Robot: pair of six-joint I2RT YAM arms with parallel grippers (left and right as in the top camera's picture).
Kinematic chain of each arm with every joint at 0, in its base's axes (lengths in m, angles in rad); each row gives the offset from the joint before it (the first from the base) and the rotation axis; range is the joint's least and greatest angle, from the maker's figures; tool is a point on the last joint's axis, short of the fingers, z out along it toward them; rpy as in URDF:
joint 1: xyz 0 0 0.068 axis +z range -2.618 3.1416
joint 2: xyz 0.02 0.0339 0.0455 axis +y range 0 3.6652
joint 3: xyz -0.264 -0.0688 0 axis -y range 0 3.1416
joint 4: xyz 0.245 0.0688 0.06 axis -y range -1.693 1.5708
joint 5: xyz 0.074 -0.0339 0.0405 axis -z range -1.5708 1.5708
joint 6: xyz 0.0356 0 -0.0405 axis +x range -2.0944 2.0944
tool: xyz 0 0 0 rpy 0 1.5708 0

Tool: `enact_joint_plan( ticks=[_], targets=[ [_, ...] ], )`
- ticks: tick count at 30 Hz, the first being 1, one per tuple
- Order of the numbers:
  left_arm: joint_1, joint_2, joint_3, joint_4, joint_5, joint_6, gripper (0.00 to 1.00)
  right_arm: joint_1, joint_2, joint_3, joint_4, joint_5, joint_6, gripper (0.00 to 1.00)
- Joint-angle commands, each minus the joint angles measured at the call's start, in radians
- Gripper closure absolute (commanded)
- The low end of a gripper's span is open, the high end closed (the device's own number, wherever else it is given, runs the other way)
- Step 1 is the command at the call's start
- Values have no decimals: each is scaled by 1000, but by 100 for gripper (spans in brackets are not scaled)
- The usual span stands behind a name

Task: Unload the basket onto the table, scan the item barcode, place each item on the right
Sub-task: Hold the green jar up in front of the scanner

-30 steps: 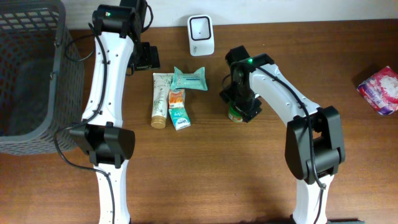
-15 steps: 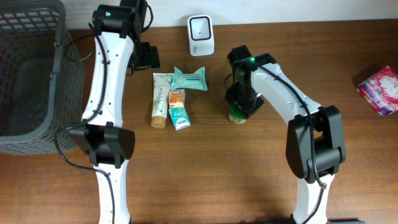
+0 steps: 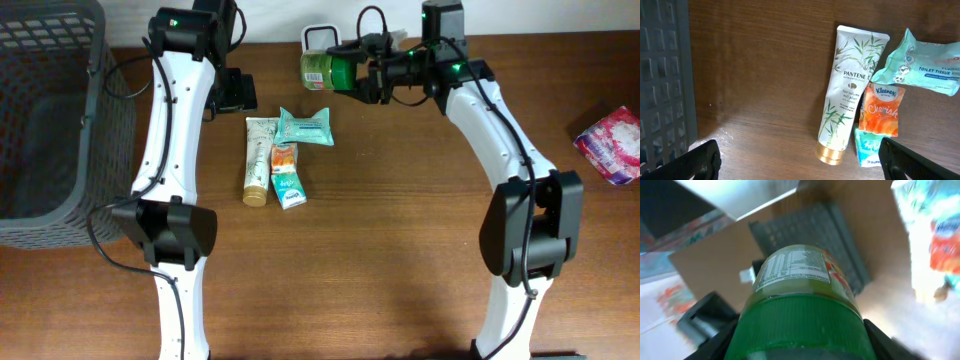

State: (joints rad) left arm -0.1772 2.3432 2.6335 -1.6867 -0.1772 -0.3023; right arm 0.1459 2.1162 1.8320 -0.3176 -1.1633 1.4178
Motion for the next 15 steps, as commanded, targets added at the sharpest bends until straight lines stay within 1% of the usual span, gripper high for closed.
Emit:
enact_joint_plan(
  ticks=[1, 5, 15],
  targets=[
    [3, -8, -1, -1, -14, 12, 1, -38, 0, 20, 24, -199, 55, 50],
    [3, -8, -1, -2, -14, 12, 1, -56, 0, 20, 72, -328, 54, 51],
    [2, -8, -1, -1, -14, 12, 1, -56, 0, 19, 76, -329, 31, 50]
  ],
)
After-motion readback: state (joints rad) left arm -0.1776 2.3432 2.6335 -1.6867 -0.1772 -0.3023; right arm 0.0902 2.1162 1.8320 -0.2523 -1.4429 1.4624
